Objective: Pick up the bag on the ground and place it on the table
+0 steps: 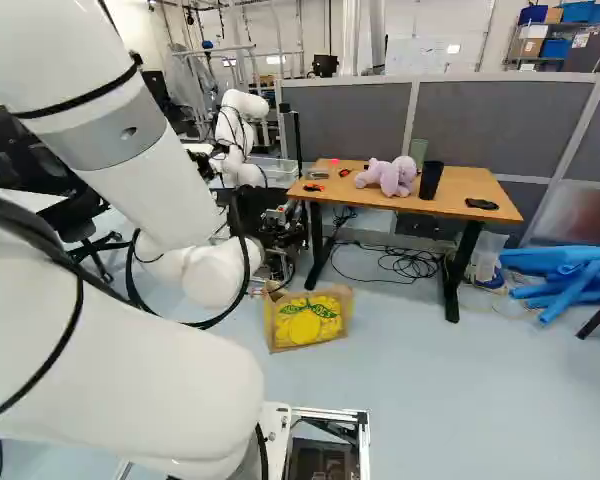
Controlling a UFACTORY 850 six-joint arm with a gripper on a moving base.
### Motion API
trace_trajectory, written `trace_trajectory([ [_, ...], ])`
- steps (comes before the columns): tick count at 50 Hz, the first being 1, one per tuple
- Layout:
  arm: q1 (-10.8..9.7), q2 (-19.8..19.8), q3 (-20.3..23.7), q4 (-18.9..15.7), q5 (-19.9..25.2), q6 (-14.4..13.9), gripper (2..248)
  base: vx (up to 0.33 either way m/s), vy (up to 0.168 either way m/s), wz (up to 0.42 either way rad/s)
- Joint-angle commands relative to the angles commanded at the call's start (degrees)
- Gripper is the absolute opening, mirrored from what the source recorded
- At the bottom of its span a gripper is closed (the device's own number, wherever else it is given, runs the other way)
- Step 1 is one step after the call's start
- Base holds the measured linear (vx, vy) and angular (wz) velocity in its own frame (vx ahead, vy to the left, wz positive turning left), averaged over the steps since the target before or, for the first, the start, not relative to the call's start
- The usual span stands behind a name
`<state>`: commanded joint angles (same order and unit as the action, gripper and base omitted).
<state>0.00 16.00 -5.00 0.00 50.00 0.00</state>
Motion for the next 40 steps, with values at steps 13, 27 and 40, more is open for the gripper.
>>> trace_trajectory([
  [13, 0.0, 0.0, 0.0, 0.0, 0.0, 0.0, 247, 0.194, 0.004, -0.01],
  [27, 0.0, 0.0, 0.0, 0.0, 0.0, 0.0, 247, 0.188, 0.003, -0.01],
  [40, 0.0, 0.0, 0.0, 0.0, 0.0, 0.0, 247, 0.144, 0.003, -0.01],
])
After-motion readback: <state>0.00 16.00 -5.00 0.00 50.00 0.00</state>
